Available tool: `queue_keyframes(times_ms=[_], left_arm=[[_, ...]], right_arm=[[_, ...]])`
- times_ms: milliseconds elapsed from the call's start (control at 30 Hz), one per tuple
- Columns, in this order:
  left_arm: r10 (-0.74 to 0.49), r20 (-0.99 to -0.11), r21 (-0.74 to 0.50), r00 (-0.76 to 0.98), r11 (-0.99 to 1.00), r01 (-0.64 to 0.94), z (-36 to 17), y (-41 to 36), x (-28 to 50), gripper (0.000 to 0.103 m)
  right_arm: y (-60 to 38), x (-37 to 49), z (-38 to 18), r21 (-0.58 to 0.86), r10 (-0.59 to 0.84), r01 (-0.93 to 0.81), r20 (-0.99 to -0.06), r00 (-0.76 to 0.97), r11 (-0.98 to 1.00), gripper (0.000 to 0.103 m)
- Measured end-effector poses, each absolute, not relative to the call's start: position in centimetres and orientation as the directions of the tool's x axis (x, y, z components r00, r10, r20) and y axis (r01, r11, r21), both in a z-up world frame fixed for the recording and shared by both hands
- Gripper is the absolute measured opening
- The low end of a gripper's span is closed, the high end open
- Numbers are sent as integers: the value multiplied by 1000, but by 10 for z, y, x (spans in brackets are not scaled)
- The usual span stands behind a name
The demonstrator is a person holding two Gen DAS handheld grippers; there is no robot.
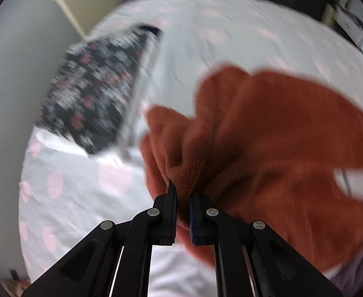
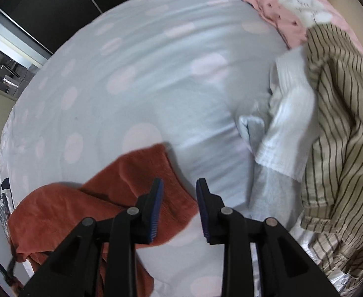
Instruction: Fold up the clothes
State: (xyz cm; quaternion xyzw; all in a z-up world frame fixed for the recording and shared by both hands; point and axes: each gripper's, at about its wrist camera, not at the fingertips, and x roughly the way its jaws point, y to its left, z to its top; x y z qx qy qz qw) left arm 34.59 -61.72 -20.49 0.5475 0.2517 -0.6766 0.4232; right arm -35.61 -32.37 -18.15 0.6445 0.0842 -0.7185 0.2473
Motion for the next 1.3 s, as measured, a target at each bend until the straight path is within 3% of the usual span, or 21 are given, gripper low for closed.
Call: queue_keyframes(times_ms=[233,300,400,467,500,800,867,1133,1233,1300], left_arm=[[-69,-992,-39,-107,-635,772,-229,-565,364,7],[-54,-989,-76,-139,-621,780,-228,-563,372,8],[-79,-978,-107,-191,-597,795,-218,-568,382,14],[-118,-975,-87,-189,-576,813,-208,-572,386,41],[-148,-971,-69,-188,-578,813,-201,-574,387,45],[-323,-915,-11,-242,-580,814,-141,-622,369,49],[-334,-918,3,-215,-546,838,-144,-643,361,54],[-270,-929,-93,-252,-489,867,-191,-704,312,54],[-231,-942,-101,-246,-502,859,-213,-716,286,64],[-205,-953,-93,-223,-503,859,-228,-720,273,64]], right_arm=[[-325,-332,-203,232,-243,458,-969,35,-858,27],[-331,-321,-205,246,-248,474,-967,60,-845,27],[-342,-302,-201,254,-252,517,-965,77,-817,27],[-346,-292,-197,254,-252,540,-964,79,-802,27],[-347,-288,-196,251,-250,550,-965,79,-796,27],[-340,-292,-201,175,-189,573,-981,36,-800,27],[-334,-299,-202,169,-189,562,-982,24,-809,27],[-310,-340,-209,161,-190,495,-982,-8,-854,27],[-315,-351,-217,167,-192,500,-981,2,-850,27],[-317,-354,-224,179,-196,510,-980,21,-842,27]])
